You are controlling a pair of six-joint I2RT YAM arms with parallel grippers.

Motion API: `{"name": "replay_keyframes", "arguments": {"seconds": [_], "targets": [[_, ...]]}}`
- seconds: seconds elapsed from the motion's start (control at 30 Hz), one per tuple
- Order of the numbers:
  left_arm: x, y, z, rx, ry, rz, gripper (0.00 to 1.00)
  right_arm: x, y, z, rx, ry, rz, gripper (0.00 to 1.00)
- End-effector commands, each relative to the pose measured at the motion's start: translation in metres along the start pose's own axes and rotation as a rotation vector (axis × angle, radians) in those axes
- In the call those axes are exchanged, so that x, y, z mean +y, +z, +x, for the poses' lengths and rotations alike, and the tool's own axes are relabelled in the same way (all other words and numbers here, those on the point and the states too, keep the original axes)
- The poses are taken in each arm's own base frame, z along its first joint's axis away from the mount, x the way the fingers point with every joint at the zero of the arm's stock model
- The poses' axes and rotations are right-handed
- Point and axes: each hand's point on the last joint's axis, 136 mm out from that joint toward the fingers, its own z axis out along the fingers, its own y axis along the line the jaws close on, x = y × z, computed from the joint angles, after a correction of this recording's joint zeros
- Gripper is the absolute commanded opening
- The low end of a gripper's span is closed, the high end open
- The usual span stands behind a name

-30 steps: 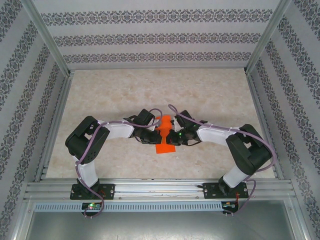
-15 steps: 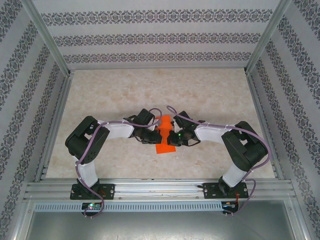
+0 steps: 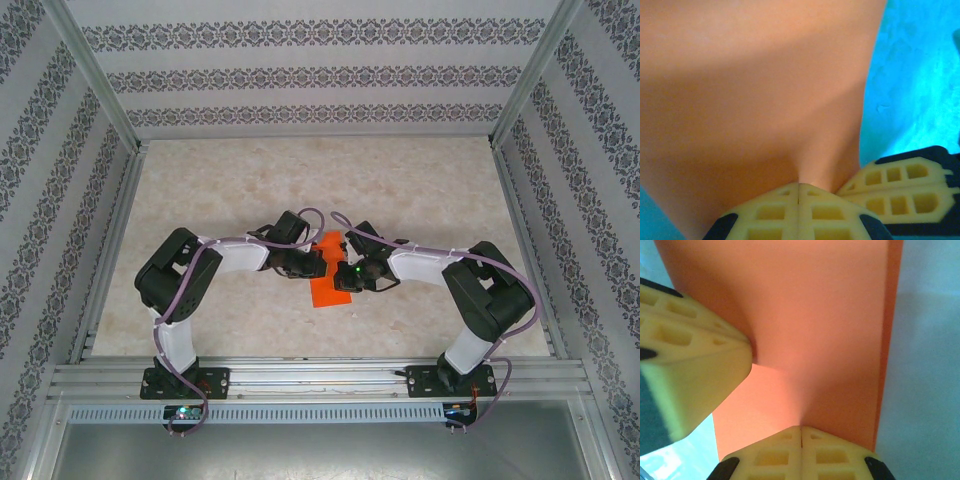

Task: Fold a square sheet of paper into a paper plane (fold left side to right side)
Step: First fold the square sheet of paper in half at the center of the table.

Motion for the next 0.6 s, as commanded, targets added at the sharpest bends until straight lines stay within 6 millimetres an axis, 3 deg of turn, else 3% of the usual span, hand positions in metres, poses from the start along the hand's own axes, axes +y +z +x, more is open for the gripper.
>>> {"name": "replay_keyframes", "arguments": {"seconds": [0.0, 0.57], "targets": [[0.014, 0.003, -0.007, -0.030, 0.016, -0.031, 0.02, -0.057, 0.011, 0.029, 0.088, 0.040, 0.234, 0.00], [0.063, -0.001, -0.010, -0.080, -0.153, -0.083, 0.02, -0.071, 0.006, 0.034, 0.115, 0.025, 0.321, 0.00]]}}
